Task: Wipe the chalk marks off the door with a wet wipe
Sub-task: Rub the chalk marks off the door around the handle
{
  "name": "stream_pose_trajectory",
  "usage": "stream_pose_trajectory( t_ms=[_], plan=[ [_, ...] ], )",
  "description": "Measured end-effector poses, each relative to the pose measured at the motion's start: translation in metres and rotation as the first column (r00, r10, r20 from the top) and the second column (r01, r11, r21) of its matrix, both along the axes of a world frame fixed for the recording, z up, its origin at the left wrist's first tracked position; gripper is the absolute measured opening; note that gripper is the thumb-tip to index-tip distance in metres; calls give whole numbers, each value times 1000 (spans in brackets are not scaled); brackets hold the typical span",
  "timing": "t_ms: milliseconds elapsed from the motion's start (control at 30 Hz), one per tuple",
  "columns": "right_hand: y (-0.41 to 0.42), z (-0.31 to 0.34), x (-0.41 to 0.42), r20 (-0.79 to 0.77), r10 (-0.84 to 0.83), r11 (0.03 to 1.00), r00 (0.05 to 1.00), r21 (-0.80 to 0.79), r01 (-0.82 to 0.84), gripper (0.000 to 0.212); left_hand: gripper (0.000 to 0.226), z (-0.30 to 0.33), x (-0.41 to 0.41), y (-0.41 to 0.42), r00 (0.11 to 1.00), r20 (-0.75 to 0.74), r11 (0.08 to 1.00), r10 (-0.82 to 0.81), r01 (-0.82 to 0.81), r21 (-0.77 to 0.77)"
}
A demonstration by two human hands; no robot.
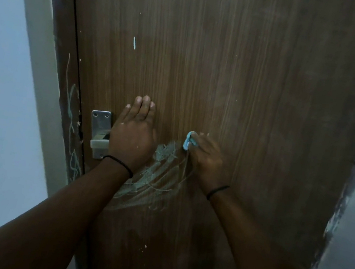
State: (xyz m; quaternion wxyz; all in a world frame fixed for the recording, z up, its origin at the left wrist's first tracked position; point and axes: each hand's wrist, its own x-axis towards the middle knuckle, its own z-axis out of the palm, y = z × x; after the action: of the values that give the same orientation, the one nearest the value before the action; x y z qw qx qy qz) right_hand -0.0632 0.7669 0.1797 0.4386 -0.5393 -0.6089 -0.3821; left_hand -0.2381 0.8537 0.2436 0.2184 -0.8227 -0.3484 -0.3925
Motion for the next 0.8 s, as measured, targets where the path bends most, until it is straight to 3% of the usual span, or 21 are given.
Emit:
stream_pose_trajectory(
  t_ms=[100,200,300,367,500,600,800],
  plan=[
    [-1,19,3,-169,-22,997,985,67,34,12,56,-2,4,-2,999,36,1000,-1,2,-16],
    [4,31,-4,-401,132,972,907,232,-39,22,56,-4,4,0,998,58,1000,-17,17,-9],
    [9,38,-2,-513,180,949,839,315,-11,24,55,-4,3,1,997,65,999,-31,32,-6],
    [7,35,-1,-496,124,943,859,328,53,23,54,-3,3,0,997,63,999,-33,34,-14],
    [0,16,-1,-330,-51,988,943,118,95,37,54,-3,1,1,999,46,1000,-26,26,-6],
    [-8,26,7,-211,-53,983,976,160,88,27,55,-3,2,1,999,47,1000,-25,25,-14],
    [-1,40,-1,-337,-37,991,941,111,79,15,55,-5,3,0,998,53,999,-31,33,-24]
  ],
)
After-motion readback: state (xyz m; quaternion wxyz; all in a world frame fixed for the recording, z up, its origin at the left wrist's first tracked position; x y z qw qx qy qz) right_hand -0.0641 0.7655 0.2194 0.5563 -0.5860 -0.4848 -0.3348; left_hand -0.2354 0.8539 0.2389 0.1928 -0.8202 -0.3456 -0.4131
